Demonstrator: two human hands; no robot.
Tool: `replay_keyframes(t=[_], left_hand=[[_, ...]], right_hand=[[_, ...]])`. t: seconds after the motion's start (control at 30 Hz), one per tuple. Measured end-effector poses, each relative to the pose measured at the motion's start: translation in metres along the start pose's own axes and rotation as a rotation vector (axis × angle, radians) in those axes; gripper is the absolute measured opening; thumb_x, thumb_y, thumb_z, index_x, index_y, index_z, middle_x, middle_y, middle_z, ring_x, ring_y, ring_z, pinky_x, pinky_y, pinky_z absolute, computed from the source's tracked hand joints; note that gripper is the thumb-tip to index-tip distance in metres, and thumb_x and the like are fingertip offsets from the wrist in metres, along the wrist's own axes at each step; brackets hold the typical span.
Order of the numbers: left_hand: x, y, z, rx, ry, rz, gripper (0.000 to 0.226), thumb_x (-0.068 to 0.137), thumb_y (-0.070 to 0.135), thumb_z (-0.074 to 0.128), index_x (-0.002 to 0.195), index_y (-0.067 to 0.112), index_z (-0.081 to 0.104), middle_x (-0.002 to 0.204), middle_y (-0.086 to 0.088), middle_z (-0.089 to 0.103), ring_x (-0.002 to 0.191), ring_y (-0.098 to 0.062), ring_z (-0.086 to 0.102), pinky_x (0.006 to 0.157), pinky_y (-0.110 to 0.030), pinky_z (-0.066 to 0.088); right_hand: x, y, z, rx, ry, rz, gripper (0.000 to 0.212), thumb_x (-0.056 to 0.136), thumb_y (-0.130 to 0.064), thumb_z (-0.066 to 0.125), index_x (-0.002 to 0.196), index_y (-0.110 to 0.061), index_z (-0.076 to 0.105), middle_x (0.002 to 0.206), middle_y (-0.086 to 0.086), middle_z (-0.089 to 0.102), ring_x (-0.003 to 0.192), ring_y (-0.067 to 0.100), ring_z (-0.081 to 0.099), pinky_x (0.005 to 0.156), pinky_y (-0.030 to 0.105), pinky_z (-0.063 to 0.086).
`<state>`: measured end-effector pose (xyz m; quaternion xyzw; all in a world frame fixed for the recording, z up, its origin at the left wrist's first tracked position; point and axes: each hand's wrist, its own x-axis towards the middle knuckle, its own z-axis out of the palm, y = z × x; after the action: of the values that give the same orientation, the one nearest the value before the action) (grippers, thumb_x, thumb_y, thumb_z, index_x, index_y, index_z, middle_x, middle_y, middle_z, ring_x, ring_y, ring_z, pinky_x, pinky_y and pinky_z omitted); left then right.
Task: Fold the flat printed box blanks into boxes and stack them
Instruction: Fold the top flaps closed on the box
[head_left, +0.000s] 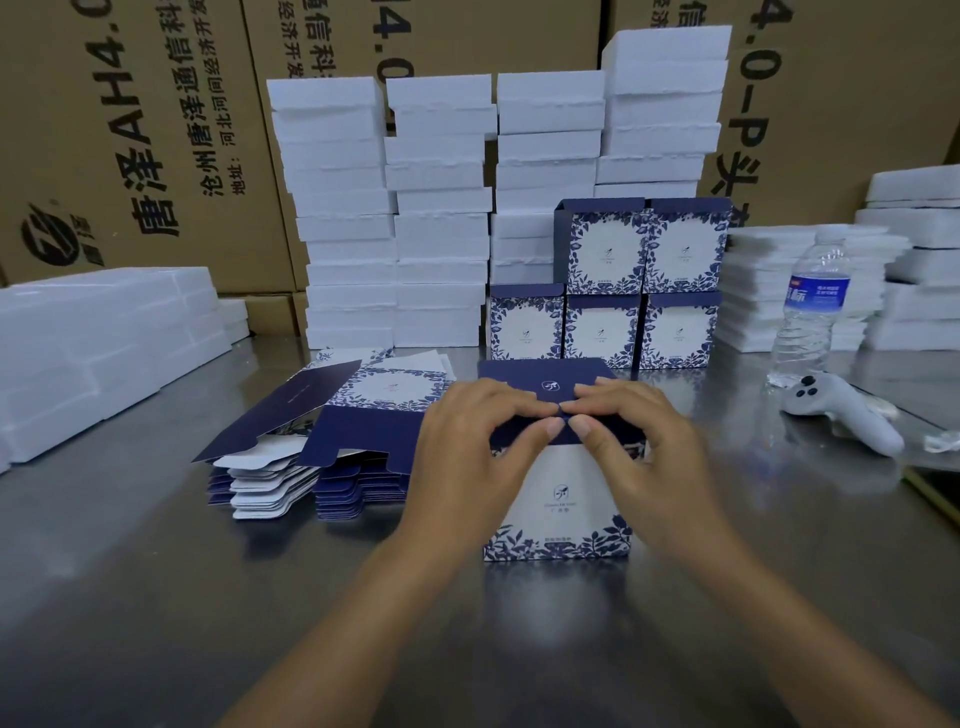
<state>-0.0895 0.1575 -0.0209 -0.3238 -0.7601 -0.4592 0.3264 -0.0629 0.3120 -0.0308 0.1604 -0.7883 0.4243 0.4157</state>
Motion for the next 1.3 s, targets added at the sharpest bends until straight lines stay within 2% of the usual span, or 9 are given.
replay_keyframes(t=[0.17,0.4,0.57,0.63,0.73,0.9,1.0,1.13,1.3], left_hand=[[-0.001,-0.005,0.010,-0.020,0.047,0.017,0.021,0.082,0.038,0.061,0.085,0.020,0.072,0.083,0.008,0.065,0.090,-0.015,0.057,0.082,-0.039,0.045],[-0.002,-0.011,0.013,-0.025,0.078,0.078,0.020,0.085,0.033,0.060,0.085,0.016,0.071,0.081,0.005,0.064,0.085,-0.016,0.054,0.076,-0.039,0.046],[-0.004,-0.015,0.009,-0.152,0.093,0.009,0.014,0.079,0.019,0.068,0.088,0.010,0.071,0.089,0.014,0.065,0.098,-0.004,0.059,0.087,-0.017,0.045],[-0.005,-0.015,0.007,-0.174,0.078,0.002,0.014,0.079,0.018,0.066,0.088,0.008,0.071,0.091,0.014,0.064,0.101,-0.004,0.059,0.090,-0.016,0.045],[-0.004,-0.013,0.008,-0.166,0.076,-0.002,0.013,0.080,0.017,0.065,0.086,0.007,0.070,0.090,0.011,0.065,0.099,-0.007,0.059,0.089,-0.020,0.046],[-0.005,-0.012,0.009,-0.171,0.084,-0.018,0.011,0.081,0.017,0.065,0.083,0.007,0.069,0.087,0.013,0.064,0.097,-0.003,0.058,0.087,-0.013,0.043],[-0.006,-0.012,0.009,-0.178,0.082,-0.030,0.008,0.081,0.017,0.065,0.083,0.010,0.069,0.089,0.015,0.064,0.098,-0.003,0.058,0.087,-0.014,0.043],[-0.009,-0.013,0.009,-0.188,0.090,-0.053,0.007,0.082,0.019,0.065,0.083,0.015,0.069,0.098,0.014,0.063,0.105,-0.007,0.055,0.091,-0.017,0.040],[-0.012,-0.013,0.008,-0.258,0.088,-0.143,0.008,0.084,0.014,0.068,0.088,0.020,0.072,0.103,0.005,0.059,0.107,-0.010,0.054,0.089,-0.024,0.042]], right_hand=[[0.001,0.004,0.002,0.024,0.023,-0.024,0.021,0.083,-0.024,0.067,0.088,-0.043,0.062,0.099,-0.016,0.063,0.110,0.016,0.057,0.096,0.032,0.043],[0.003,0.005,0.000,-0.045,0.026,-0.040,0.015,0.080,-0.025,0.066,0.087,-0.039,0.065,0.094,-0.024,0.063,0.105,0.004,0.057,0.093,0.012,0.039],[0.001,0.000,-0.006,-0.135,0.028,-0.077,0.014,0.082,-0.030,0.066,0.096,-0.030,0.070,0.098,-0.018,0.064,0.104,0.011,0.061,0.093,0.026,0.045],[0.000,-0.002,-0.008,-0.029,0.011,0.014,0.015,0.078,-0.032,0.065,0.093,-0.035,0.068,0.099,-0.022,0.064,0.108,0.002,0.059,0.096,0.019,0.042],[-0.001,-0.003,-0.008,0.099,0.033,0.120,0.015,0.077,-0.018,0.071,0.088,-0.028,0.070,0.096,-0.017,0.067,0.108,-0.005,0.058,0.094,0.009,0.039],[-0.001,-0.005,-0.005,0.074,0.058,0.119,0.015,0.079,-0.009,0.071,0.086,-0.022,0.070,0.092,-0.013,0.067,0.102,0.002,0.062,0.094,0.012,0.041],[-0.002,-0.002,-0.004,0.066,0.066,0.095,0.011,0.079,-0.015,0.070,0.086,-0.024,0.070,0.096,-0.013,0.067,0.106,0.002,0.060,0.095,0.014,0.041],[-0.007,0.007,-0.001,0.149,0.100,0.139,0.013,0.073,-0.038,0.069,0.085,-0.040,0.071,0.111,-0.020,0.065,0.119,-0.006,0.050,0.099,0.009,0.035],[-0.005,0.029,0.000,0.368,0.180,0.231,0.007,0.072,-0.041,0.073,0.077,-0.037,0.073,0.111,-0.019,0.068,0.109,0.004,0.061,0.093,0.034,0.047]])
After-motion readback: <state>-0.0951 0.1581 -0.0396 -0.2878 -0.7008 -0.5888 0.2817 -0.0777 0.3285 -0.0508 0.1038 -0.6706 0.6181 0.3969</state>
